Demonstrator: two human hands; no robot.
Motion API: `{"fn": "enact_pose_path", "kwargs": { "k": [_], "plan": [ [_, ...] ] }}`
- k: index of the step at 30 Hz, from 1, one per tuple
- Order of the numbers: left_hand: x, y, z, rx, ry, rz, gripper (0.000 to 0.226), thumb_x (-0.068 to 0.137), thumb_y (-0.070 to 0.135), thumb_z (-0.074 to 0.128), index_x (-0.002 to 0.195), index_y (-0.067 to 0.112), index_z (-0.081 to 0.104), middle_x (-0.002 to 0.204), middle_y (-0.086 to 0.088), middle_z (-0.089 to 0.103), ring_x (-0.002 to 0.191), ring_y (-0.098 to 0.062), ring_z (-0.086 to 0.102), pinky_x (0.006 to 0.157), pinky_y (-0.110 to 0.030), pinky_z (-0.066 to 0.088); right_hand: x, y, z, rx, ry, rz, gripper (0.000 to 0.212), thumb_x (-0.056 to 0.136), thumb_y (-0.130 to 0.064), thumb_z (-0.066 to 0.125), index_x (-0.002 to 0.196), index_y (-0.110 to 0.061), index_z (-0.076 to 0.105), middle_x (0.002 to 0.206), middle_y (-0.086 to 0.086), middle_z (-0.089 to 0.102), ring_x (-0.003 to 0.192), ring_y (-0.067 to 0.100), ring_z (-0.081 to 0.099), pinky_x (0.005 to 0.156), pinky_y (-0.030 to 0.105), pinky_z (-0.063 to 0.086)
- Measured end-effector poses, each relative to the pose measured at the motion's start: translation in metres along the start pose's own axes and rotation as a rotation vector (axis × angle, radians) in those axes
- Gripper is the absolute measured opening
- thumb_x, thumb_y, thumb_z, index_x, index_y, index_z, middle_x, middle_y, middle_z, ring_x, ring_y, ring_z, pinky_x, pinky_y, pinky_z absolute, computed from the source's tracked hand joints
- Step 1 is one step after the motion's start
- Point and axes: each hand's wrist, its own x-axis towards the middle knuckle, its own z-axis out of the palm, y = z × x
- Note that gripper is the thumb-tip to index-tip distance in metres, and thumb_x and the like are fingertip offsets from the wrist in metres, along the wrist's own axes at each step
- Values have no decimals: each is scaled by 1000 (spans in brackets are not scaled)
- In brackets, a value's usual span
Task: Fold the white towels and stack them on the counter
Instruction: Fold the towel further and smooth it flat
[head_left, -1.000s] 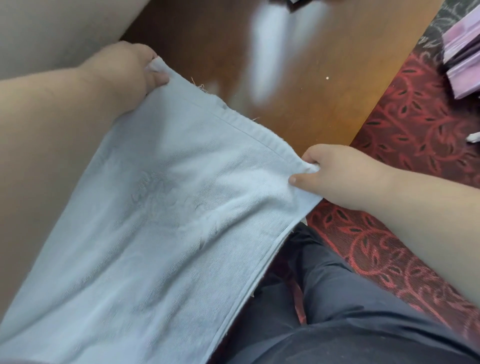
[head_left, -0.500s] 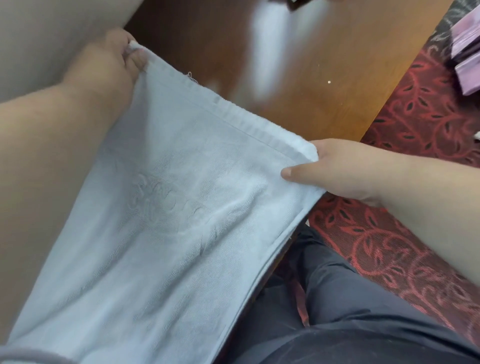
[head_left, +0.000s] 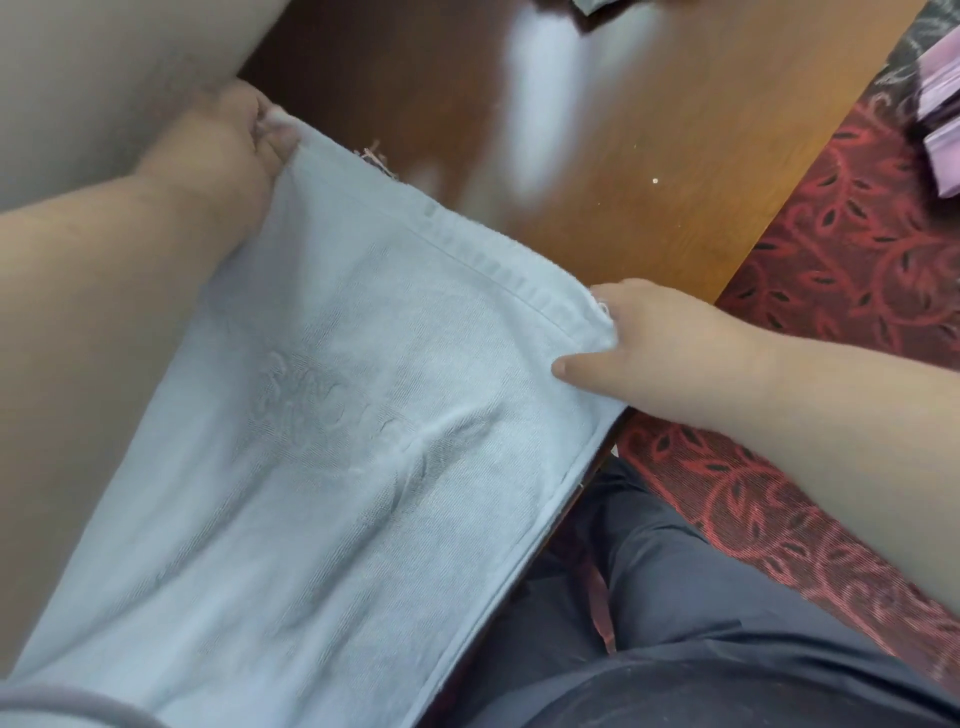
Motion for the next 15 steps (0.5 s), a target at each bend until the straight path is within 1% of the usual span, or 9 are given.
{"fn": "enact_pose_path", "kwargs": {
  "k": [2,4,6,7,8,10,12,13,15],
  "plan": [
    [2,0,8,36,-47,-36,39,101,47,42,121,14,48,115,-20,54,96,-38,54,80,-42,42,0,-6,6,-77,107,-47,28,81,-38,69,91,-13,61,90,5,60,76,27,63,59,30,48],
    [2,2,12,39,-19,-46,39,101,45,43,120,12,47,119,-24,52,101,-41,53,82,-43,41,3,-6,11,41,62,17,25,79,-36,70,91,-19,56,84,1,61,69,20,60,54,28,44],
    [0,5,12,8,48,-54,36,100,46,42,117,14,47,116,-22,53,99,-38,53,80,-40,38,5,-3,11,330,-98,116,36,70,-38,71,102,-26,60,94,-2,70,83,17,68,75,36,57],
    [1,6,10,-16,99,-68,35,99,47,40,115,17,48,114,-19,54,98,-35,52,79,-38,37,7,1,9,442,-116,154,45,65,-41,71,107,-28,61,101,-2,72,92,20,70,85,42,57],
    [2,7,8,-38,152,-84,36,98,49,39,114,18,48,112,-18,55,97,-34,52,79,-36,36,7,6,5,477,-82,167,50,62,-44,70,109,-30,60,103,-2,72,94,22,70,87,45,57],
    [8,15,6,-47,229,-70,39,97,51,37,116,19,49,113,-19,56,100,-33,53,80,-35,35,7,15,-6,302,52,154,42,67,-51,70,102,-33,55,92,-6,70,80,15,69,69,36,57],
    [16,29,10,1,228,-8,39,97,49,38,117,18,50,116,-21,54,103,-35,53,84,-38,39,8,25,-12,-43,185,129,40,77,-57,70,99,-33,47,78,-8,62,64,10,60,49,26,42],
    [21,35,15,43,198,6,39,98,47,38,119,16,50,120,-23,51,106,-38,52,88,-41,41,10,28,-13,-155,233,104,43,79,-58,69,100,-30,44,75,-7,60,59,10,58,46,26,38],
    [29,48,22,130,128,-33,40,99,44,38,124,14,47,127,-28,44,114,-44,47,96,-48,39,13,31,-13,-268,298,59,50,78,-60,70,101,-28,38,72,-6,59,55,12,58,45,28,40]
  ]
}}
